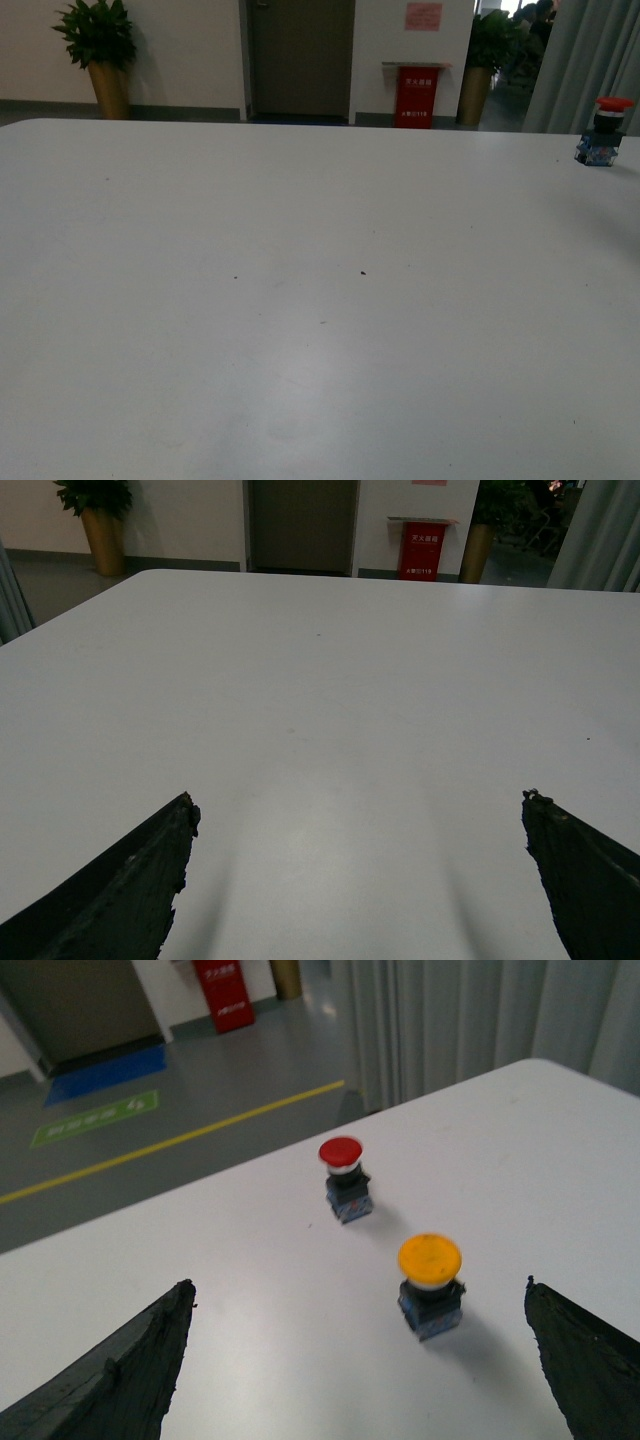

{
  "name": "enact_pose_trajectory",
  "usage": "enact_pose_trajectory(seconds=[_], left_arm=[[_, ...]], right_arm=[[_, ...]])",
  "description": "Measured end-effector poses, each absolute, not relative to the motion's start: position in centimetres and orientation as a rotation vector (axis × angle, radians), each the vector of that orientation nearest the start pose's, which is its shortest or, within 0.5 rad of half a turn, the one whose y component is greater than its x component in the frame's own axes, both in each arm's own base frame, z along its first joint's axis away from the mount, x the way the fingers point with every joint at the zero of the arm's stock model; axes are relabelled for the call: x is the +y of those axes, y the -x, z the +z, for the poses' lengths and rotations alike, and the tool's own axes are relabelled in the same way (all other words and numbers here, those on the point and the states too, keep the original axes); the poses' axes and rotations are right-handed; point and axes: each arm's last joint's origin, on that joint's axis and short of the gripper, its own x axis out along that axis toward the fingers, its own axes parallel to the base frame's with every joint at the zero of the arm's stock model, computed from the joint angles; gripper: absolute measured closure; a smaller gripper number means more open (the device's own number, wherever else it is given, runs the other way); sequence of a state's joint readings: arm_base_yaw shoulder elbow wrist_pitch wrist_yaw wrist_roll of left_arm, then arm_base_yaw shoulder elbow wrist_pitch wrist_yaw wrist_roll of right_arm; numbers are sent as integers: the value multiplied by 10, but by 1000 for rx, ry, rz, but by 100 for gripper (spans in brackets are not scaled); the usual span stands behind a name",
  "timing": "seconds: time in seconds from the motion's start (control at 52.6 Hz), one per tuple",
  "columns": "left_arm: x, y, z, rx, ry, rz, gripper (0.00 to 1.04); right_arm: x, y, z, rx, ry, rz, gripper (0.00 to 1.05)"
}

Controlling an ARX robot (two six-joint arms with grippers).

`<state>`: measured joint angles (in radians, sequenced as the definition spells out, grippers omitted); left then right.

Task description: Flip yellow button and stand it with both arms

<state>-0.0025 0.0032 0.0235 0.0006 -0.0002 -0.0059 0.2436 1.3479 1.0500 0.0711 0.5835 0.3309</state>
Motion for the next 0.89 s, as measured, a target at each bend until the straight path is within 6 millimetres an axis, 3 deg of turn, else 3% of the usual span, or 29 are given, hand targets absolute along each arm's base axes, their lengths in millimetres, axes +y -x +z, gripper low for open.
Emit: enact_pose_trajectory(seconds=[0.342,0.532,0.609,0.685,0.894], left_arm=[[0,-96,171,-21,6,-2,7],[0,-96,171,-21,6,-2,7],[0,-96,171,-21,6,-2,7],[0,-96,171,-21,6,-2,7],[0,-96,171,-21,6,-3,7]], right_arm=[[55,-242,325,248,-387,-185,7],[45,-200,317,249,-448,-114,7],[42,-187,308,162,-403,-41,15],[34,-161,287,13,-231,4,31],[18,-110,211,59,-28,2,65]])
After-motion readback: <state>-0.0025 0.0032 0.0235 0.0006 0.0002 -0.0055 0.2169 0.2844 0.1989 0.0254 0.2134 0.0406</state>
